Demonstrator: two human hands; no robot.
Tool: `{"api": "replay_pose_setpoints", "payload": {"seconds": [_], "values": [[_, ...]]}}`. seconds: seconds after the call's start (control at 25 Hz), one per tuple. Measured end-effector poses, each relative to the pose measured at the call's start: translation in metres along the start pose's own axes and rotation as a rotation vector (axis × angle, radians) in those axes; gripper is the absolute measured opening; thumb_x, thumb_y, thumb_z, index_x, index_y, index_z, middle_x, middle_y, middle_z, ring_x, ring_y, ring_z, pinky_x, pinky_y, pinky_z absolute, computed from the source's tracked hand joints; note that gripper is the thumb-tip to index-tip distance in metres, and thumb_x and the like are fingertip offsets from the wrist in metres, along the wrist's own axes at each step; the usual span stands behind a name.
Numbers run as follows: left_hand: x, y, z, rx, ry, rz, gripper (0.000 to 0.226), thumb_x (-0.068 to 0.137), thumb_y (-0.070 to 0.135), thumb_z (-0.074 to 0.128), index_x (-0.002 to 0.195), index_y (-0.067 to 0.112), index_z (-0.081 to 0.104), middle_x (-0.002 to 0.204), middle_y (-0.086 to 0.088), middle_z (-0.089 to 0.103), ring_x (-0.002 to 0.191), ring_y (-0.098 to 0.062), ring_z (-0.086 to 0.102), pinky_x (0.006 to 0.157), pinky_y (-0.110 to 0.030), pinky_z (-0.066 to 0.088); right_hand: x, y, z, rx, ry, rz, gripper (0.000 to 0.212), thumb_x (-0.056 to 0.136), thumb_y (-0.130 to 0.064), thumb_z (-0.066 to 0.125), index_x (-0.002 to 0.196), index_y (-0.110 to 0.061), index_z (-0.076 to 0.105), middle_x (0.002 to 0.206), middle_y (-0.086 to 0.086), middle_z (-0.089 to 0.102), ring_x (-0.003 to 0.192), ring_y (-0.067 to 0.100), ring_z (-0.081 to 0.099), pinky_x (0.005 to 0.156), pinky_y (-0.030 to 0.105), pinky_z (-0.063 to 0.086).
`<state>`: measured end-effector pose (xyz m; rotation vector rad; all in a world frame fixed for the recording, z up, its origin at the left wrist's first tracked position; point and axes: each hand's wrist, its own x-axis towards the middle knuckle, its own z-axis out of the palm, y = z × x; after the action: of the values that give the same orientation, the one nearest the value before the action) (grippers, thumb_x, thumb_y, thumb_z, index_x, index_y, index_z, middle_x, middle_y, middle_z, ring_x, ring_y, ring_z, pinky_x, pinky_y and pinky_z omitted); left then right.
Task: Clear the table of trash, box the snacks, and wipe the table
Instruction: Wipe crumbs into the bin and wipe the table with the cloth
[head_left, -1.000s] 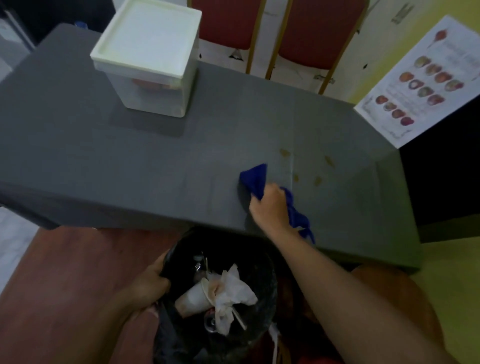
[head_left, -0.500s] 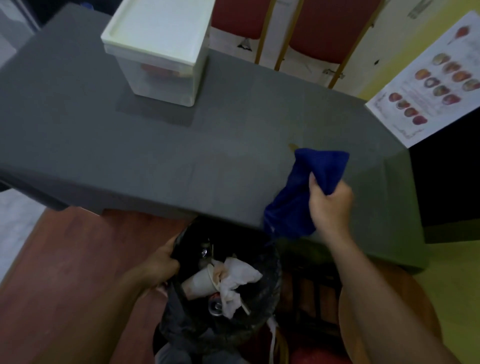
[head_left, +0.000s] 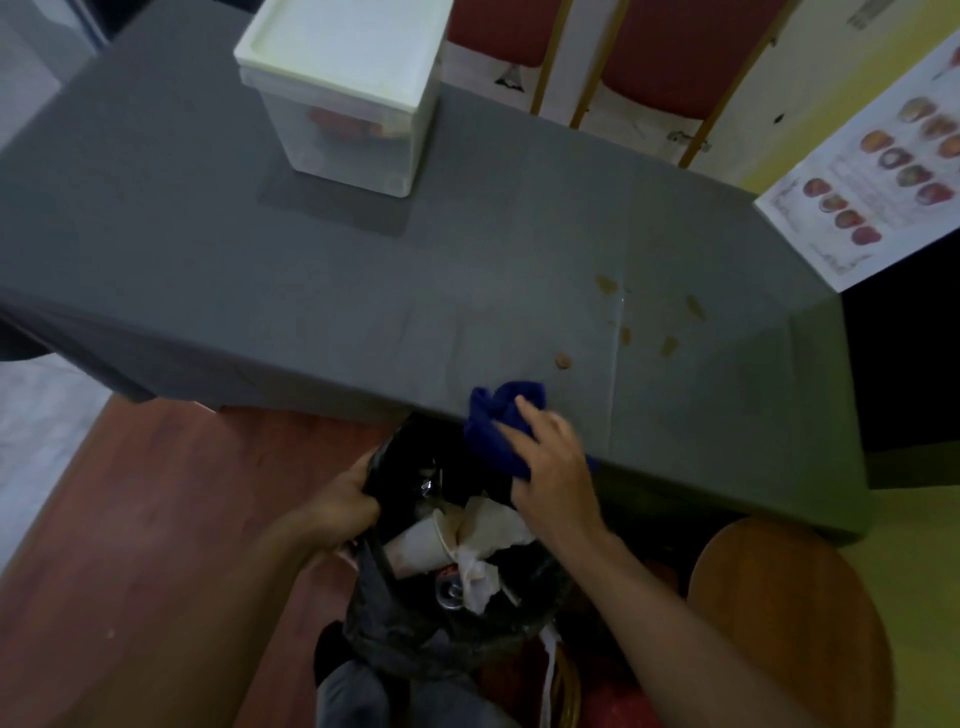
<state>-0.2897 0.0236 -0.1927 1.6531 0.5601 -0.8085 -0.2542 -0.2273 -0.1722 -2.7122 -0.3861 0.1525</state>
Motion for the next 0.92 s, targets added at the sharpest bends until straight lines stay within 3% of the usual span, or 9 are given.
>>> {"api": "replay_pose_setpoints", "payload": {"seconds": [0.08,0.2,0.32,0.4,0.52,0.6,0.72,0.92], "values": [[-0.002,0.001,0.0,0.015,-0.003,0.012,0.093,0.056,-0.005,0.044,0.141,0.035,0.038,0.13,-0.01,0.06,0.114,-0.026,0.058,0.097,-0.049,0.052,-0.016,-0.014,0.003,0.275,-0.044,-0.033,0.06,0.072,0.007,0.06,0.126,-0.018,0.07,0.136,0.006,0.063,0.124,0.025,0.058,0.109,0.033,0.043],[-0.003,0.0,-0.001,0.025,0.002,0.013,0.096,0.055,-0.002,0.043,0.144,0.033,0.037,0.13,-0.01,0.06,0.116,-0.029,0.059,0.096,-0.053,0.052,-0.025,-0.028,-0.014,0.679,-0.014,0.206,0.052,0.082,0.01,0.055,0.118,-0.023,0.073,0.12,-0.009,0.073,0.114,0.006,0.066,0.101,0.025,0.049],[-0.008,-0.005,-0.005,0.02,0.003,0.005,0.094,0.064,-0.013,0.042,0.143,0.037,0.037,0.129,-0.012,0.061,0.116,-0.033,0.059,0.096,-0.056,0.052,-0.011,-0.027,-0.052,0.868,0.121,0.357,0.045,0.089,0.013,0.058,0.107,-0.025,0.074,0.101,-0.017,0.077,0.1,-0.002,0.069,0.087,0.016,0.053],[-0.009,-0.013,-0.007,0.037,0.001,0.004,0.093,0.065,-0.012,0.042,0.142,0.042,0.037,0.124,-0.009,0.063,0.113,-0.037,0.061,0.089,-0.06,0.054,0.01,-0.014,-0.084,0.837,0.275,0.384,0.044,0.088,0.014,0.058,0.104,-0.023,0.073,0.093,-0.018,0.076,0.092,-0.004,0.069,0.08,0.013,0.052],[-0.011,-0.018,-0.01,0.049,0.007,0.005,0.092,0.068,-0.013,0.042,0.142,0.041,0.035,0.124,-0.01,0.063,0.106,-0.034,0.064,0.082,-0.054,0.058,0.058,0.02,-0.114,0.614,0.432,0.47,0.024,0.089,-0.004,0.062,0.103,-0.021,0.073,0.091,-0.005,0.073,0.087,0.012,0.07,0.079,0.031,0.056],[-0.011,-0.022,-0.011,0.044,0.001,0.011,0.092,0.067,-0.011,0.043,0.143,0.041,0.035,0.124,-0.011,0.063,0.102,-0.03,0.064,0.081,-0.051,0.058,0.089,0.038,-0.109,0.398,0.349,0.528,0.02,0.089,-0.014,0.059,0.099,-0.025,0.072,0.089,0.001,0.072,0.087,0.023,0.069,0.075,0.035,0.053],[-0.007,-0.028,-0.013,0.015,0.005,0.015,0.094,0.062,-0.006,0.043,0.142,0.044,0.036,0.12,-0.007,0.064,0.102,-0.033,0.066,0.08,-0.058,0.058,0.118,0.047,-0.076,0.167,0.146,0.523,0.03,0.086,-0.011,0.055,0.104,-0.026,0.073,0.097,0.007,0.073,0.094,0.032,0.067,0.077,0.033,0.049],[-0.002,-0.026,-0.012,-0.002,0.008,0.075,0.089,0.072,-0.021,0.04,0.146,0.028,0.036,0.129,-0.009,0.059,0.121,-0.026,0.055,0.098,-0.039,0.051,0.097,0.011,-0.041,0.173,0.032,0.421,0.028,0.084,-0.014,0.061,0.106,-0.027,0.073,0.104,0.01,0.068,0.096,0.033,0.065,0.075,0.028,0.039]]}}
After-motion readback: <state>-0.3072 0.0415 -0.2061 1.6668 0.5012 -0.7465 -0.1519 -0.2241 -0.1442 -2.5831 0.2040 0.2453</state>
